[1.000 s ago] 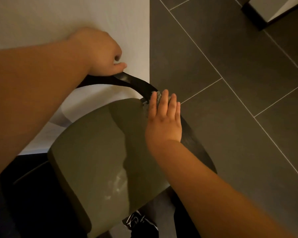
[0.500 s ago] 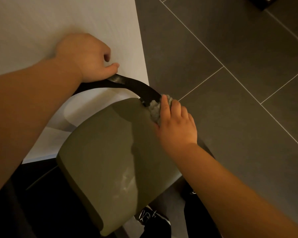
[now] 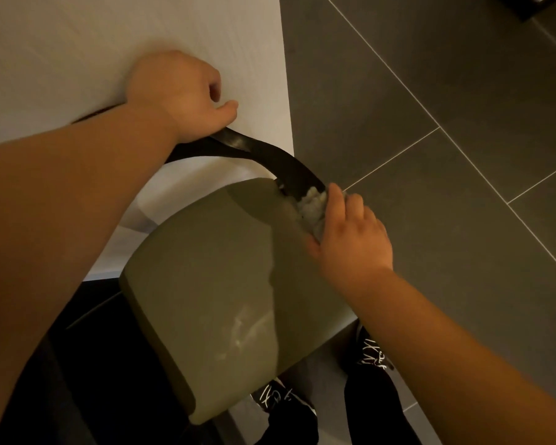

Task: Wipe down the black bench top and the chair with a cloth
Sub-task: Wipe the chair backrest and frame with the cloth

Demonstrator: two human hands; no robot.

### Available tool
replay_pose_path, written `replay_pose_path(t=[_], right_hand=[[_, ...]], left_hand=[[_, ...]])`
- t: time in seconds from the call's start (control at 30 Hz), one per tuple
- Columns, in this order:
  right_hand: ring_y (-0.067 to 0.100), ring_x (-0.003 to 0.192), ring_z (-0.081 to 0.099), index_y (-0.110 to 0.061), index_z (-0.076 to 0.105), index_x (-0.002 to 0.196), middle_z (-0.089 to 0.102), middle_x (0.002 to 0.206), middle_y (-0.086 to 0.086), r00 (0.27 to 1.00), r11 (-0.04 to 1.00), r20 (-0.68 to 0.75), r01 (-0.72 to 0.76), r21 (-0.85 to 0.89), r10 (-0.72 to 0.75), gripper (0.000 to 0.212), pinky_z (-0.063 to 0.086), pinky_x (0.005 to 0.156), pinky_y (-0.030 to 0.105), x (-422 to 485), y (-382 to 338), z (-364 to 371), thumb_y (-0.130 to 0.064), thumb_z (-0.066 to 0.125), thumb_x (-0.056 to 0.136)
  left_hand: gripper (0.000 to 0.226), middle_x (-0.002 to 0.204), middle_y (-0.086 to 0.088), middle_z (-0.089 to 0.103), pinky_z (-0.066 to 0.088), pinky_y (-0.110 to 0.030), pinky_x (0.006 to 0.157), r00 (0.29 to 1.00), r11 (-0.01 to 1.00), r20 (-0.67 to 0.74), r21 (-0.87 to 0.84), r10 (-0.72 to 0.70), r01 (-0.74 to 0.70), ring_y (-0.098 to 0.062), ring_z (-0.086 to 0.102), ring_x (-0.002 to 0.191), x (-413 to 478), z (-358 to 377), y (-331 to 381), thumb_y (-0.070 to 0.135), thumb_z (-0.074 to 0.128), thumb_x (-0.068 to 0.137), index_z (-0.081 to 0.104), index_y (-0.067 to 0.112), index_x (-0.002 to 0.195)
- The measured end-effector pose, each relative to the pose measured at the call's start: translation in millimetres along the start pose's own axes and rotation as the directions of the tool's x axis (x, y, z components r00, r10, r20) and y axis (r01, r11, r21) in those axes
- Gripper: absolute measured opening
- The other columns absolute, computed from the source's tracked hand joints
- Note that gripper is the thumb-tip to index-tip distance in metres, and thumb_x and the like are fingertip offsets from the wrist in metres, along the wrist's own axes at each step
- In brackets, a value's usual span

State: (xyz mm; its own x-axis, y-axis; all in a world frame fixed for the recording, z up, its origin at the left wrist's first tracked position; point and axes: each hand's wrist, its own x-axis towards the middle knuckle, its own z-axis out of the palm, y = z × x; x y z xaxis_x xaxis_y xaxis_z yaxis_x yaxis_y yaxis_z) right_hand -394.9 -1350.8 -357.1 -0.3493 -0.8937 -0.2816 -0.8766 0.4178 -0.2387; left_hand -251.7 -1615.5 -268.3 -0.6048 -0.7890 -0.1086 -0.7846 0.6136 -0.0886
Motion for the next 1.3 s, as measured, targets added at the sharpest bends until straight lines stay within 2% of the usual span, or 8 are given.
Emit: replay_pose_path(t=[0.17, 0.33, 0.6, 0.73, 0.93, 1.17, 1.3], right_hand=[[0.034, 0.118, 0.057, -0.008, 0.022, 0.158, 0.049, 0.136, 0.015, 0.998, 0.997, 0.050, -0.034, -0.066, 0.037, 0.090, 0.049, 0.096, 0.045, -5.9, 3.6, -4.9, -0.060, 0.058, 0.095], [0.034, 0.123, 0.052, -0.012, 0.019, 0.157, 0.044, 0.140, 0.013, 0.998, 0.999, 0.036, -0.044, 0.016, 0.043, 0.088, 0.047, 0.096, 0.044, 28.1, -19.3, -3.2, -0.056, 0.061, 0.094], [0.033, 0.109, 0.061, -0.012, 0.039, 0.144, 0.053, 0.126, 0.012, 0.964, 0.970, -0.102, -0.242, 0.035, 0.245, 0.080, 0.051, 0.088, 0.045, -60.9, 14.7, 11.3, -0.064, 0.061, 0.088], [0.033, 0.112, 0.058, -0.012, 0.042, 0.136, 0.052, 0.125, 0.012, 0.943, 0.947, -0.095, -0.320, -0.003, 0.318, 0.073, 0.048, 0.092, 0.044, -50.3, 4.2, 8.0, -0.068, 0.055, 0.090], [0.032, 0.114, 0.056, -0.018, 0.042, 0.138, 0.052, 0.127, 0.009, 0.968, 0.973, -0.104, -0.226, 0.053, 0.230, 0.069, 0.047, 0.096, 0.044, -11.3, -10.7, 6.4, -0.064, 0.059, 0.090], [0.032, 0.098, 0.064, -0.016, 0.051, 0.132, 0.060, 0.113, 0.007, 0.925, 0.938, -0.172, -0.318, 0.137, 0.338, 0.073, 0.051, 0.086, 0.044, -94.6, 32.4, 25.7, -0.068, 0.063, 0.082], [0.031, 0.098, 0.063, -0.016, 0.052, 0.123, 0.059, 0.110, 0.007, 0.919, 0.932, -0.156, -0.356, 0.067, 0.362, 0.071, 0.051, 0.084, 0.043, -88.4, 32.0, 22.3, -0.078, 0.048, 0.089]], left_hand=[[0.049, 0.095, -0.006, 0.072, 0.057, -0.047, 0.080, 1.000, 1.000, 0.010, -0.018, -0.014, 0.014, -0.032, 0.066, 0.088, 1.5, 3.8, -0.8, 0.063, 0.057, 0.095, 0.074, 0.020, 0.109], [0.049, 0.096, -0.004, 0.073, 0.057, -0.046, 0.080, 1.000, 1.000, -0.015, 0.004, 0.005, -0.005, -0.032, 0.067, 0.091, 1.5, 4.6, -4.0, 0.064, 0.056, 0.094, 0.073, 0.021, 0.111], [0.052, 0.097, -0.004, 0.074, 0.057, -0.044, 0.078, 0.998, 0.998, -0.003, 0.043, 0.055, -0.055, -0.033, 0.067, 0.091, -1.6, 4.0, -0.9, 0.069, 0.051, 0.091, 0.073, 0.026, 0.110], [0.049, 0.097, -0.006, 0.072, 0.054, -0.043, 0.078, 0.998, 0.997, 0.004, 0.050, 0.058, -0.059, -0.036, 0.066, 0.093, -0.5, 5.3, -0.4, 0.067, 0.053, 0.091, 0.073, 0.026, 0.109], [0.048, 0.099, -0.004, 0.073, 0.057, -0.046, 0.079, 0.998, 0.997, 0.014, 0.059, 0.054, -0.055, -0.035, 0.066, 0.093, 2.5, 9.9, -0.2, 0.068, 0.053, 0.090, 0.072, 0.027, 0.106], [0.049, 0.096, -0.002, 0.073, 0.058, -0.048, 0.085, 0.999, 0.998, -0.001, 0.032, 0.052, -0.052, -0.036, 0.067, 0.094, -0.8, 10.0, -0.8, 0.071, 0.050, 0.084, 0.069, 0.029, 0.098], [0.050, 0.095, -0.002, 0.073, 0.058, -0.048, 0.086, 0.999, 0.999, -0.014, 0.016, 0.039, -0.039, -0.036, 0.067, 0.095, 1.6, 11.7, -1.2, 0.071, 0.048, 0.084, 0.070, 0.029, 0.098]])
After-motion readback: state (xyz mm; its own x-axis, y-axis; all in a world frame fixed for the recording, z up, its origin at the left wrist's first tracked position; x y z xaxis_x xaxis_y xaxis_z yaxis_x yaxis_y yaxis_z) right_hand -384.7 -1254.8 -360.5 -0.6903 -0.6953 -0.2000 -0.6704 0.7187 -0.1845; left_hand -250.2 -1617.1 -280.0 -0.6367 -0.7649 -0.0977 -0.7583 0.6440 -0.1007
